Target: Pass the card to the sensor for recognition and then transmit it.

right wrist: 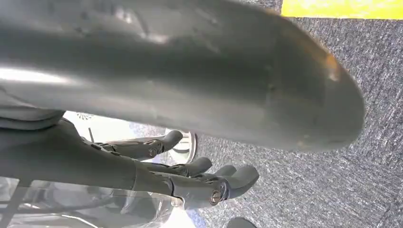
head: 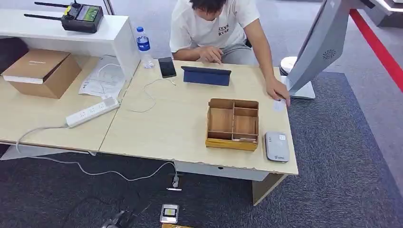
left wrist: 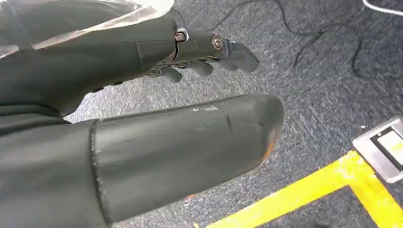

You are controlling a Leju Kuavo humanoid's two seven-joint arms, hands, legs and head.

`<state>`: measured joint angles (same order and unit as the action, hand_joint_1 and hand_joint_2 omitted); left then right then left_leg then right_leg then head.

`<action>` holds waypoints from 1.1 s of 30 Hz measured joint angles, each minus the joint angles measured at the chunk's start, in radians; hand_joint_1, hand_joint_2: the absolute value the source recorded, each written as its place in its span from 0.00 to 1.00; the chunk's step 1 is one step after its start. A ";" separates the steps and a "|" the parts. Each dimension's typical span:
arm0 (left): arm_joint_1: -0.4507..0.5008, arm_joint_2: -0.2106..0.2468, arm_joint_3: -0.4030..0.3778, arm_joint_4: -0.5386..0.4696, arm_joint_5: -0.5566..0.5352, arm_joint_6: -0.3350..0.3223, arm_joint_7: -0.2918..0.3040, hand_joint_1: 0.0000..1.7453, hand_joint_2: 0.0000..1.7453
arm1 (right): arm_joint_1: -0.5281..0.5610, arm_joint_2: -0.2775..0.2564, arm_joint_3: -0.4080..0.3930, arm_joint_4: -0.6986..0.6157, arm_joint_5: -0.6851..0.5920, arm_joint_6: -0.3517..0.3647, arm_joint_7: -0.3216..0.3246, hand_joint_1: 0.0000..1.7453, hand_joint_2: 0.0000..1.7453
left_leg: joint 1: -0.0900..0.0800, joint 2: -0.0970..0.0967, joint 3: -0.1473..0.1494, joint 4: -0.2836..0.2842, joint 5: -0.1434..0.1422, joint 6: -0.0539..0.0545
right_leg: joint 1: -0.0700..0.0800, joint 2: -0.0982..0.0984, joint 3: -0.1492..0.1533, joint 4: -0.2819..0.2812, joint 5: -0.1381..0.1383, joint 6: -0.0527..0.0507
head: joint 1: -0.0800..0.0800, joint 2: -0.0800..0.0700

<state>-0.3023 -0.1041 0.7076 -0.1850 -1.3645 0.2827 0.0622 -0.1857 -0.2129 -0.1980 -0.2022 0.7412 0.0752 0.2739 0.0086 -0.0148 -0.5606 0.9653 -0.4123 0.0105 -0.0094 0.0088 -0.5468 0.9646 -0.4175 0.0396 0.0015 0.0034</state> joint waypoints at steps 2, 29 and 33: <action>0.001 0.000 -0.004 0.000 0.020 0.039 0.008 0.00 0.00 | 0.000 0.002 0.000 0.000 0.007 0.000 0.000 0.00 0.00 | 0.000 0.000 0.000 0.000 0.000 0.000 | 0.000 0.000 0.000 0.000 0.000 0.000 | 0.000 0.000; 0.133 0.308 0.103 -0.013 0.319 0.014 -0.063 0.00 0.00 | 0.044 -0.005 -0.007 0.008 -0.018 -0.003 -0.036 0.00 0.00 | 0.003 0.000 0.000 -0.001 -0.002 -0.005 | 0.006 0.000 0.000 0.001 -0.003 -0.007 | 0.000 0.000; 0.138 0.362 0.107 -0.014 0.317 -0.011 -0.034 0.00 0.00 | 0.045 -0.006 -0.022 0.008 -0.074 -0.038 -0.062 0.00 1.00 | 0.004 0.000 0.001 -0.002 -0.002 -0.006 | 0.007 0.000 0.000 0.001 -0.004 -0.008 | 0.000 0.000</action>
<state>-0.1646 0.2583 0.8148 -0.1987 -1.0479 0.2716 0.0283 -0.1407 -0.2186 -0.2198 -0.1938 0.6674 0.0373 0.2117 0.0123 -0.0151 -0.5600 0.9636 -0.4140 0.0044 -0.0027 0.0086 -0.5469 0.9656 -0.4210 0.0316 0.0015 0.0031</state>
